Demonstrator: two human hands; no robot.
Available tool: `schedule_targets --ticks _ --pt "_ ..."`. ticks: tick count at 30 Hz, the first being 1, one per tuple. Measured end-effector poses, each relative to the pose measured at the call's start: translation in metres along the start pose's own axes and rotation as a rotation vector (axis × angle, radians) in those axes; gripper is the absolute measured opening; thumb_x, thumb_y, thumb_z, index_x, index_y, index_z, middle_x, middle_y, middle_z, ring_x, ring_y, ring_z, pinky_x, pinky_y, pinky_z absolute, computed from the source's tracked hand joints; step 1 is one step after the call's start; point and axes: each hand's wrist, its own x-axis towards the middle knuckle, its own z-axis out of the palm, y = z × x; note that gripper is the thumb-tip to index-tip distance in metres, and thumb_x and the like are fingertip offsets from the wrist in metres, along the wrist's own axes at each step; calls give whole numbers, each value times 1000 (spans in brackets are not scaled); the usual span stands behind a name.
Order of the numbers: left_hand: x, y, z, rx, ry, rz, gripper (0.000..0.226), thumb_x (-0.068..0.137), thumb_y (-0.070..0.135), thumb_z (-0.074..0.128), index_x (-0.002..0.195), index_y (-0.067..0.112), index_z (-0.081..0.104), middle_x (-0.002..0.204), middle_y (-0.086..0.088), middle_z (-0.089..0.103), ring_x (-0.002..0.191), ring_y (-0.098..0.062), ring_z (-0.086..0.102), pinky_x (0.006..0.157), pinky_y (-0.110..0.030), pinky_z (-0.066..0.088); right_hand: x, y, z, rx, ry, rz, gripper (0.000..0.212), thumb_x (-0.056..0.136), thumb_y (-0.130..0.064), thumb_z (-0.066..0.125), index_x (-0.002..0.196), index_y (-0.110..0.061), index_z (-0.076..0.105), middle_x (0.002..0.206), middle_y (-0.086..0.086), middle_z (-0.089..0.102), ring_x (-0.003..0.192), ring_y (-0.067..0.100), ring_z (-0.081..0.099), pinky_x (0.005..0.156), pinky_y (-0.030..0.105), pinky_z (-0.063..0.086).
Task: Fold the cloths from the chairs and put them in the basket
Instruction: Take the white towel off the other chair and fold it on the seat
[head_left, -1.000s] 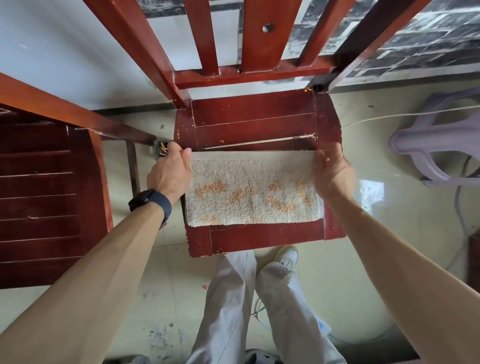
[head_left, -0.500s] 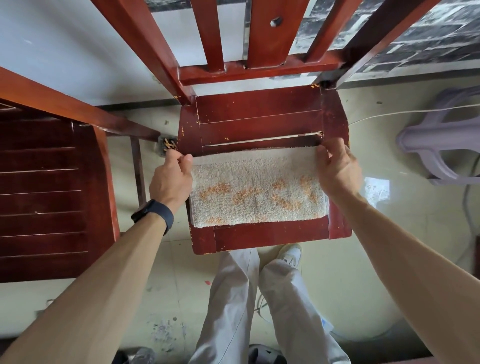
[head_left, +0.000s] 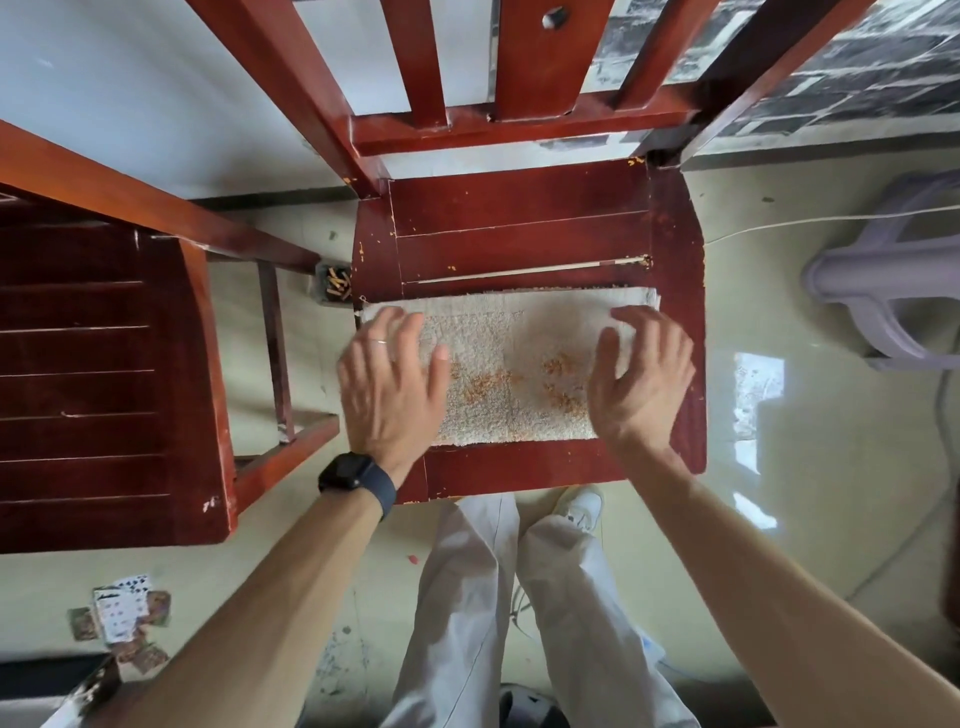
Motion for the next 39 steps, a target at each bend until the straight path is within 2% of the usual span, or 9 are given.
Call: schedule_targets --ticks 4,7,11,15,21,26,29,33,39 --pt "-2 13 26 -45 -124 70 49 103 39 41 146 16 43 155 -6 35 140 -29 36 112 -46 32 1 4 25 -149 -221 -242 49 106 -30 37 154 -18 38 163 3 34 154 22 22 121 53 21" --pt "-23 -1 44 46 -247 45 67 101 50 29 159 20 15 167 -5 8 154 -28 4 122 -53 7 9 24 36 -262 -276 -283 56 108 -41 25 161 -27 18 169 -1 14 157 17 4 124 59 7" --pt "-29 -3 50 85 -288 -33 71 98 57 18 159 25 1 167 -5 -5 153 -28 -7 121 -57 -1 4 39 39 -344 -283 -268 61 106 -55 20 161 -35 7 170 -3 4 157 17 -1 122 63 3" --pt "-15 3 41 69 -319 -47 62 101 52 12 158 32 -2 167 2 -8 153 -22 -8 121 -59 -1 -1 38 32 -340 -306 -186 63 104 -61 19 161 -38 5 170 -4 2 157 19 -2 120 67 4" --pt "87 10 20 292 -412 556 62 103 37 33 157 41 2 168 2 -2 154 -24 -6 119 -63 0 -66 58 -9 -424 -371 -115 88 91 -77 36 162 -31 12 168 5 15 156 29 4 122 63 3" --pt "123 90 14 328 -427 639 86 87 4 53 154 45 20 167 -1 -11 153 -25 -8 117 -65 -7 -128 51 -18 -360 -455 -108 83 90 -74 36 158 -26 29 156 3 38 151 27 24 121 59 14" --pt "99 122 13 209 -410 480 95 82 -10 49 156 40 18 167 -1 -7 154 -25 -2 120 -62 0 -122 43 -19 -267 -443 -8 71 90 -63 46 153 -32 36 150 5 41 145 28 31 117 55 27" --pt "26 115 0 -87 -317 97 75 86 13 55 154 30 30 164 -6 17 148 -27 23 119 -50 21 -109 47 -30 -9 -425 240 50 90 -46 58 133 -25 49 126 6 54 116 32 51 96 49 46" --pt "-87 78 -12 -573 -242 -750 45 91 22 64 133 13 52 129 -10 53 113 -24 57 91 -32 47 -90 55 -36 149 -591 411 36 93 -51 59 106 -18 51 98 2 67 88 26 59 74 38 46"
